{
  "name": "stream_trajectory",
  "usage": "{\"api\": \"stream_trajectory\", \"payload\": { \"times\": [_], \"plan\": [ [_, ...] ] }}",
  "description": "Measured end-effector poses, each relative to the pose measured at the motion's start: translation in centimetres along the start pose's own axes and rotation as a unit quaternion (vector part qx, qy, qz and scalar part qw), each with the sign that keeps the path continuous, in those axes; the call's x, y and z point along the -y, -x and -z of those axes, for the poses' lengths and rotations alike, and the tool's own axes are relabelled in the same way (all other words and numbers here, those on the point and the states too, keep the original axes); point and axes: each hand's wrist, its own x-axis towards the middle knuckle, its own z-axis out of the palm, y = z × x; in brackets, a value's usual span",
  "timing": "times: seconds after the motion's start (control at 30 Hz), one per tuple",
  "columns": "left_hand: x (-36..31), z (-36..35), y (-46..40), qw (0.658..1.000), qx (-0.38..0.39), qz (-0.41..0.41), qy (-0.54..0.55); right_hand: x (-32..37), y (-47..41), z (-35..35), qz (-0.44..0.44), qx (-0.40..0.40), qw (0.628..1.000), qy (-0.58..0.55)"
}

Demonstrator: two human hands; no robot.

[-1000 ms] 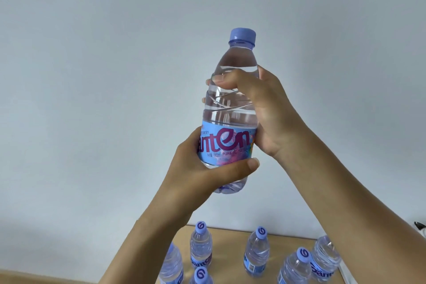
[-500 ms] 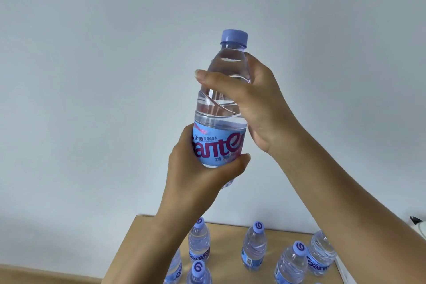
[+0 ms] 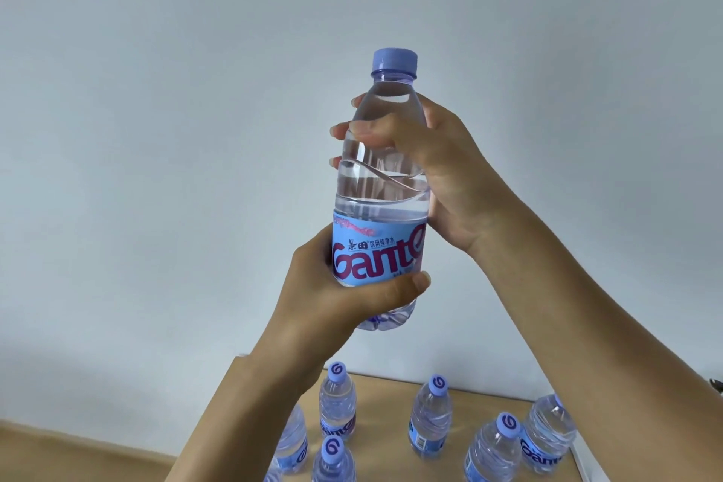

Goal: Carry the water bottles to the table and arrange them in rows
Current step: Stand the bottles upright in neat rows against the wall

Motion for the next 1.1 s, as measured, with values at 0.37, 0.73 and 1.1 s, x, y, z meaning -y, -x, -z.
{"api": "stream_trajectory", "payload": {
  "times": [0.37, 0.73, 1.1],
  "plan": [
    [1.8, -0.4, -0.5, 0.998, -0.063, 0.017, -0.003, -1.1, 0.3, 0.7, 0.0, -0.081, 0.98, 0.183],
    [5.6, -0.3, 0.0, 0.994, -0.091, 0.052, -0.037, -5.4, 0.4, 1.4, -0.023, -0.049, 0.991, 0.126],
    [11.3, 8.2, -0.3, 0.989, -0.096, 0.092, -0.062, -12.6, -2.6, -3.9, -0.057, -0.035, 0.986, 0.152]
  ]
}}
